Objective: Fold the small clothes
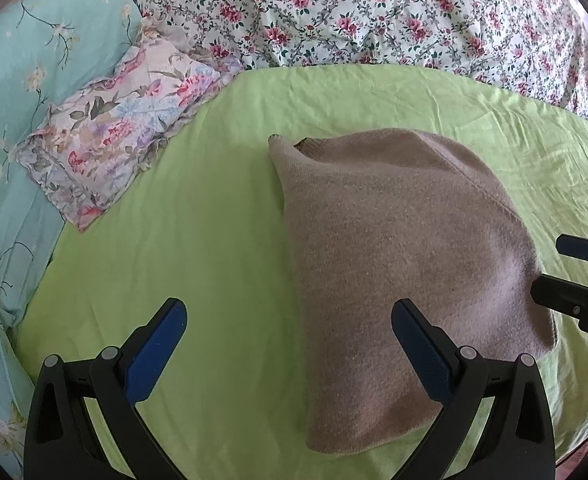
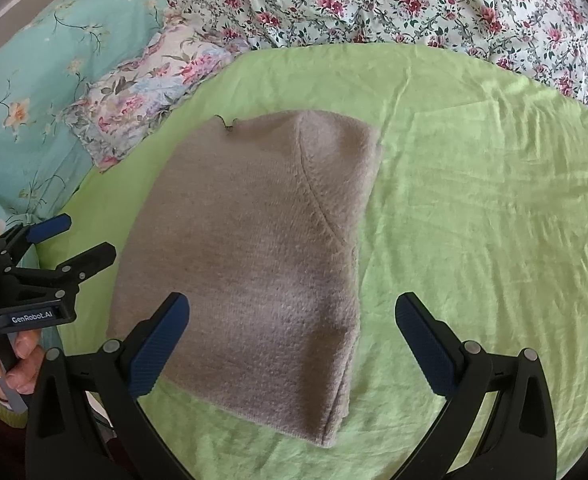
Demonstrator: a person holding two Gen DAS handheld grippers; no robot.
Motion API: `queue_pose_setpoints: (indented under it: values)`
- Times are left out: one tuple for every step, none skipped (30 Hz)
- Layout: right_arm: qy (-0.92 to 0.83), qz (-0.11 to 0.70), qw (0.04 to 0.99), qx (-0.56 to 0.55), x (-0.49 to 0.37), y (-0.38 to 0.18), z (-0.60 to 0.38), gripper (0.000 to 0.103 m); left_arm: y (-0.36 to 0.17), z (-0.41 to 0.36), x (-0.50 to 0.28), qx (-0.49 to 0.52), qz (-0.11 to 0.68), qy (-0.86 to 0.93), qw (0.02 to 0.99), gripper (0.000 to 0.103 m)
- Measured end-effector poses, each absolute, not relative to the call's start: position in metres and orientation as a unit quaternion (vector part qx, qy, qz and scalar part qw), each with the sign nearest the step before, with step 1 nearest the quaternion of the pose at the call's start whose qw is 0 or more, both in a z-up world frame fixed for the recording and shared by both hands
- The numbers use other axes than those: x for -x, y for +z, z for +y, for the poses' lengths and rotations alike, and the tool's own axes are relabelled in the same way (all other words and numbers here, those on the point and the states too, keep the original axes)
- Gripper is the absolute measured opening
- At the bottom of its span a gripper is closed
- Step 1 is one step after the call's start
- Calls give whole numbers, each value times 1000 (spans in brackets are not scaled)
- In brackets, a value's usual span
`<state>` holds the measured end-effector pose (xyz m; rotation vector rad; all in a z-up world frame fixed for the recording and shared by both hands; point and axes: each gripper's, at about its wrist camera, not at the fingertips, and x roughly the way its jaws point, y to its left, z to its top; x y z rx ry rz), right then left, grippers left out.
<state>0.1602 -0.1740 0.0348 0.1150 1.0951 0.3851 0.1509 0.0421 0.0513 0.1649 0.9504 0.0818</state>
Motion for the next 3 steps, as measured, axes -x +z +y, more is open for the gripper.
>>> queue_pose_setpoints:
  values:
    - [181, 518, 834, -54, -160, 35, -174, 103, 51, 41, -150, -80, 456, 38, 886, 102]
    - [181, 517, 835, -54, -160, 35, -173, 103, 50, 40, -150, -81, 456, 38, 886, 102]
    - [182, 517, 835, -53, -160, 35, -172, 103, 49, 39, -150, -82, 456, 37, 885, 102]
